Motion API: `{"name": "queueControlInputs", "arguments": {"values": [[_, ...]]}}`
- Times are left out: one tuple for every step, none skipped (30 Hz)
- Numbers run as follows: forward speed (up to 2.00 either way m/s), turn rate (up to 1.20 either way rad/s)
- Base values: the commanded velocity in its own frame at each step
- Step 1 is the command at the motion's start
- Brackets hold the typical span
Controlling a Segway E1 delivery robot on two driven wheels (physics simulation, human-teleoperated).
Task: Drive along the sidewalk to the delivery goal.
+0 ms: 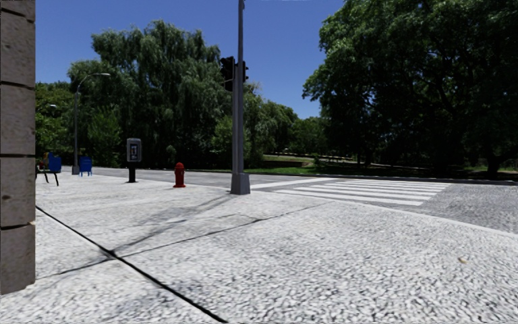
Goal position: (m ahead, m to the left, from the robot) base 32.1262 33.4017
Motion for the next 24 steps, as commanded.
{"name": "queueControlInputs", "arguments": {"values": [[1.62,-0.65],[1.62,-0.65],[1.62,-0.65],[1.62,-0.62],[1.66,-0.13],[1.71,0.0],[1.71,0.0],[1.76,0.0],[1.83,0.0],[1.83,0.0],[1.85,0.0],[1.85,0.0],[1.85,0.17],[1.85,0.17],[1.85,0.42],[1.85,0.53],[1.85,0.53],[1.85,0.57],[1.85,0.57],[1.85,0.57],[1.85,0.57],[1.85,0.57],[1.85,0.57],[1.85,0.57]]}}
